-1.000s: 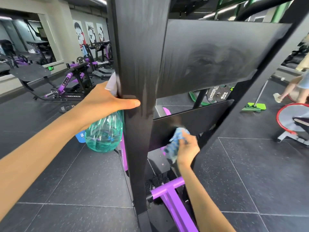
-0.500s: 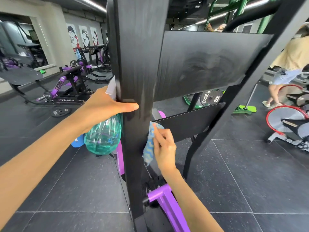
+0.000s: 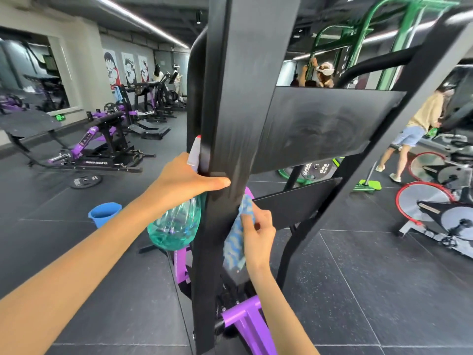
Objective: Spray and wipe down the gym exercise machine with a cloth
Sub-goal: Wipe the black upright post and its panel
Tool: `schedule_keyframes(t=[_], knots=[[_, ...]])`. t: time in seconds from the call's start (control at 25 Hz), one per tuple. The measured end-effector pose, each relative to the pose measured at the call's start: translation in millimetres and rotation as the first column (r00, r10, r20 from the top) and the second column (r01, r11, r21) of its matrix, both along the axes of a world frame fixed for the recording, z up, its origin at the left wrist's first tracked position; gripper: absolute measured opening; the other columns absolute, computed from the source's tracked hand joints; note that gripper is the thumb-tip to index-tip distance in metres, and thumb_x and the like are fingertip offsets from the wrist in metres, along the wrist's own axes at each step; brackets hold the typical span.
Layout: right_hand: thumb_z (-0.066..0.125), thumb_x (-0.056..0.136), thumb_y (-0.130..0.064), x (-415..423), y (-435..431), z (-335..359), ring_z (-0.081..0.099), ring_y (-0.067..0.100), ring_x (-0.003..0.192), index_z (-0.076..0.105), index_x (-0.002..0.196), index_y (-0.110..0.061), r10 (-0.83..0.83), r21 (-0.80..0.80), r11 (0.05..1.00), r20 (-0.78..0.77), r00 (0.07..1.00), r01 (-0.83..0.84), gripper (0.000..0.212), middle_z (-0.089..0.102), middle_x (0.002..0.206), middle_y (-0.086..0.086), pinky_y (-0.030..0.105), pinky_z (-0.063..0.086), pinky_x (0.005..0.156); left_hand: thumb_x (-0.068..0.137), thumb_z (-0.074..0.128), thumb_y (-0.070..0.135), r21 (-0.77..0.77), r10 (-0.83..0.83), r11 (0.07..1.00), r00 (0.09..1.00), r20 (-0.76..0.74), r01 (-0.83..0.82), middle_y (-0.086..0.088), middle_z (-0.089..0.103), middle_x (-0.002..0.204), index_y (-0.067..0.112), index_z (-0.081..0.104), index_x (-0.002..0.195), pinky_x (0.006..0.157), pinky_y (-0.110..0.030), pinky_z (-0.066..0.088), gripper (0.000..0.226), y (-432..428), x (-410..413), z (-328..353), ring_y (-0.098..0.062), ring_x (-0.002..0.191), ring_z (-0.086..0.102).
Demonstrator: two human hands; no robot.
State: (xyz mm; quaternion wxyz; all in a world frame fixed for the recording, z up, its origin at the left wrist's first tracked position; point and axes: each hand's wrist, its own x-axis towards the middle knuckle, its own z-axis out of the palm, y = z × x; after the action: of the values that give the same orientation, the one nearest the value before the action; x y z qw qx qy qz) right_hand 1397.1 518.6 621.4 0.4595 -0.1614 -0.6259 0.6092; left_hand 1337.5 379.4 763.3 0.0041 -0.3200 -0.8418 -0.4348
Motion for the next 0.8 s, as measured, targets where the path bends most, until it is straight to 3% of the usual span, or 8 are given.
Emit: schedule_keyframes(t=[0.08, 0.16, 0.32, 0.44, 0.52, 0.56, 0.6, 0.8], knots=[[0.055, 0.089, -0.009, 12.0, -5.7, 20.4, 0.044, 0.005, 0.065, 0.061, 0.074, -0.024, 0.051, -0.135, 0.989, -0.127, 0.991, -0.068, 0.022, 0.044, 0.079, 0.003, 0.024, 0.04, 0.066, 0.049, 0.064, 0.069, 0.006, 0.004, 1.0, 1.0, -0.019, -0.004, 0.002, 0.066, 0.108, 0.042, 0.036, 0.141, 0.091, -0.04, 0.052, 0.101, -0.3, -2.0, -1.2, -0.013, 0.096, 0.064], [0.053, 0.09, -0.012, 16.3, -23.0, 43.2, 0.054, 0.008, 0.076, 0.062, 0.097, -0.014, 0.022, -0.119, 0.992, -0.192, 0.981, -0.046, 0.011, 0.053, 0.089, 0.0, 0.021, 0.046, 0.071, 0.049, 0.065, 0.068, 0.001, 0.022, 1.0, 1.0, -0.005, -0.022, 0.003, 0.061, 0.09, 0.04, 0.043, 0.131, 0.078, -0.034, 0.05, 0.09, -1.3, -2.0, 0.6, -0.013, 0.082, 0.061], [0.051, 0.095, -0.008, 9.7, -47.2, 71.4, 0.056, 0.016, 0.086, 0.045, 0.106, -0.03, -0.138, -0.312, 0.948, -0.213, 0.967, 0.067, 0.025, 0.054, 0.098, 0.005, 0.027, 0.048, 0.076, 0.039, 0.065, 0.072, 0.006, 0.049, 0.999, 0.995, 0.087, -0.049, 0.005, 0.043, 0.068, 0.029, 0.049, 0.093, 0.063, -0.033, 0.037, 0.071, 1.2, 3.8, -1.8, -0.033, 0.075, 0.056], [0.053, 0.095, -0.012, 11.9, -54.6, 89.6, 0.058, 0.015, 0.087, 0.054, 0.099, -0.031, -0.234, -0.246, 0.951, -0.178, 0.956, 0.187, 0.02, 0.058, 0.107, 0.011, 0.031, 0.048, 0.081, 0.035, 0.071, 0.083, 0.075, -0.048, 0.996, 0.992, 0.119, 0.039, -0.004, 0.06, 0.074, 0.014, 0.055, 0.084, 0.072, -0.037, 0.051, 0.086, -2.4, -12.7, -9.7, -0.029, 0.077, 0.064], [0.053, 0.095, -0.017, 16.2, -65.3, 102.2, 0.063, 0.01, 0.093, 0.063, 0.105, -0.029, -0.19, -0.208, 0.967, -0.187, 0.964, 0.15, 0.018, 0.061, 0.103, -0.006, 0.029, 0.048, 0.088, 0.037, 0.072, 0.082, 0.127, -0.121, 0.986, 0.988, 0.099, 0.108, -0.009, 0.053, 0.071, 0.012, 0.049, 0.073, 0.065, -0.049, 0.046, 0.082, -10.2, -18.3, -7.0, -0.019, 0.062, 0.047], [0.053, 0.092, -0.019, 19.7, -72.1, 105.3, 0.062, 0.011, 0.1, 0.063, 0.114, -0.028, -0.154, -0.213, 0.97, -0.17, 0.973, 0.116, 0.025, 0.063, 0.112, 0.009, 0.034, 0.046, 0.097, 0.041, 0.073, 0.077, 0.163, -0.133, 0.98, 0.987, 0.086, 0.118, -0.005, 0.042, 0.068, 0.015, 0.039, 0.067, 0.06, -0.045, 0.041, 0.075, -15.9, -15.2, -1.5, -0.018, 0.06, 0.035], [0.054, 0.086, -0.021, 23.1, -78.2, 103.3, 0.058, 0.013, 0.107, 0.057, 0.125, -0.028, -0.15, -0.202, 0.972, -0.126, 0.981, 0.123, 0.039, 0.042, 0.127, 0.019, 0.037, 0.041, 0.103, 0.05, 0.075, 0.069, 0.195, -0.144, 0.973, 0.986, 0.083, 0.125, 0.001, 0.034, 0.068, 0.019, 0.031, 0.065, 0.06, -0.043, 0.04, 0.068, -22.3, -13.4, 4.7, -0.021, 0.062, 0.026], [0.064, 0.082, -0.028, 32.6, -109.1, 111.1, 0.046, 0.009, 0.117, 0.03, 0.145, -0.033, -0.278, 0.075, 0.957, -0.056, 0.959, 0.282, 0.072, 0.04, 0.135, 0.001, 0.032, 0.038, 0.106, 0.082, 0.07, 0.03, 0.265, -0.217, 0.944, 0.974, 0.058, 0.195, 0.003, 0.026, 0.064, 0.019, 0.025, 0.065, 0.051, -0.03, 0.024, 0.049, -49.8, -40.7, 29.4, -0.014, 0.05, 0.029]])
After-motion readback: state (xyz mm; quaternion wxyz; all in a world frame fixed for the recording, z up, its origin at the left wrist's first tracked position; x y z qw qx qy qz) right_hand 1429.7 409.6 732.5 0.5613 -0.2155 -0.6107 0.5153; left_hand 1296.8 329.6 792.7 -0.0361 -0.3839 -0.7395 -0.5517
